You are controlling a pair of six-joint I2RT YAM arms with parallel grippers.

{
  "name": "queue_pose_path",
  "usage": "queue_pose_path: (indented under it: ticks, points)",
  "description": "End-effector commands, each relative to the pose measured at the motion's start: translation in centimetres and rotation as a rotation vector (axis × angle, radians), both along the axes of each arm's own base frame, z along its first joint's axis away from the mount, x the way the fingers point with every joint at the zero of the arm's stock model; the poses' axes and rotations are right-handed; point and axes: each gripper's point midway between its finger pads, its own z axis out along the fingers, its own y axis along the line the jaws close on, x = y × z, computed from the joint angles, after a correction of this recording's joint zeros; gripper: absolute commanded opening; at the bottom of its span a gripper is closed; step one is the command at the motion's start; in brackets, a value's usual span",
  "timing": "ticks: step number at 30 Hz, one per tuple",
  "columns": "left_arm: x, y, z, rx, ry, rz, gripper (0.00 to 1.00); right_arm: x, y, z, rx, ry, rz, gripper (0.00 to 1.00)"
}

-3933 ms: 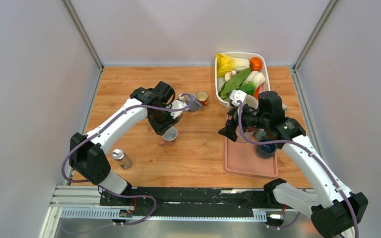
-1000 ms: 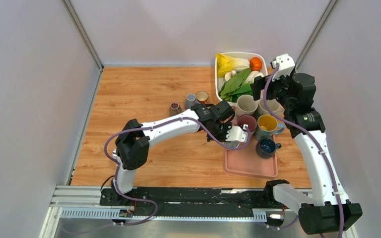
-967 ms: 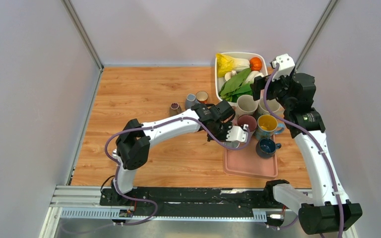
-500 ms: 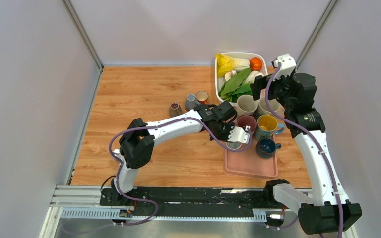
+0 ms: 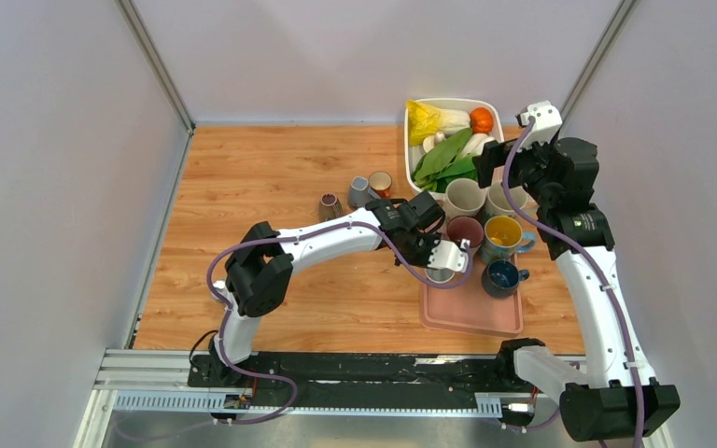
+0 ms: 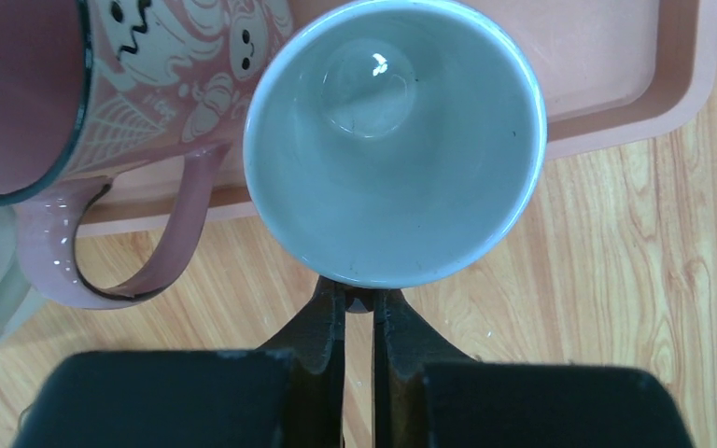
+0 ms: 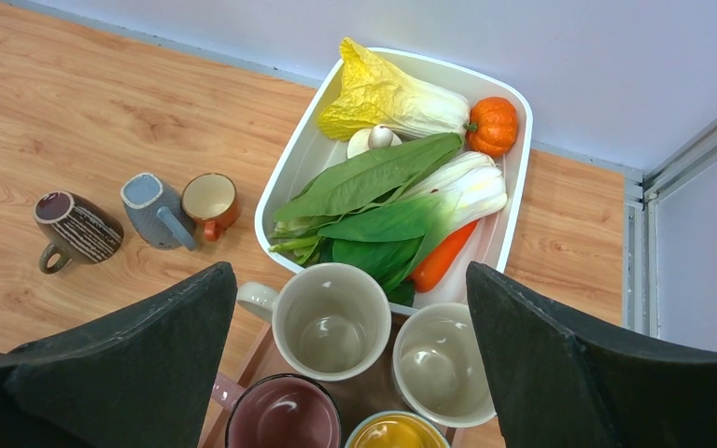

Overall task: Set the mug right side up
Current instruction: Place the cup on the tray.

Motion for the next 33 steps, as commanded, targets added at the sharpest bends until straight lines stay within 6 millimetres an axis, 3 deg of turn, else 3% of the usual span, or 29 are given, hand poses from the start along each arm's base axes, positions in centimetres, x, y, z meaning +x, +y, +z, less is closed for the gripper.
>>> queue_pose_path:
  ticks: [1, 6, 18, 22, 25, 30, 33]
  points:
    - [0.1, -0.5, 0.5, -0.038, 0.003, -0.013, 0.13, -0.4, 0.0, 1.0, 0.038, -0.030, 0.000, 0.99]
    - [0.9, -1.0, 0.9, -0.069, 0.000, 0.059, 0.28, -0.4, 0.0, 1.0, 0.047, -0.028, 0.004, 0.99]
    - [2.9, -1.8, 2.7, -0.118, -0.076, 0.137, 0.37, -0.6, -0.1, 0.7, 0.052, -0.025, 0.001, 0.99]
    - [2.5, -0.1, 3.5, -0.056, -0.069, 0.147, 0.43, -0.6, -0.1, 0.7, 0.050, -0.025, 0.002, 0.99]
    - [2.0, 1.7, 4.6, -0.030, -0.032, 0.160, 0.55, -0.7, -0.2, 0.4, 0.043, -0.021, 0.007, 0.99]
    - [-0.1, 4.7, 9.0, -0.132, -0.013, 0.172, 0.60, -0.7, 0.8, -0.8, 0.021, -0.002, 0.072, 0.98]
    - [0.4, 6.9, 10.9, -0.176, -0.053, 0.257, 0.60, -0.7, 1.8, -1.7, -0.012, 0.009, 0.150, 0.96]
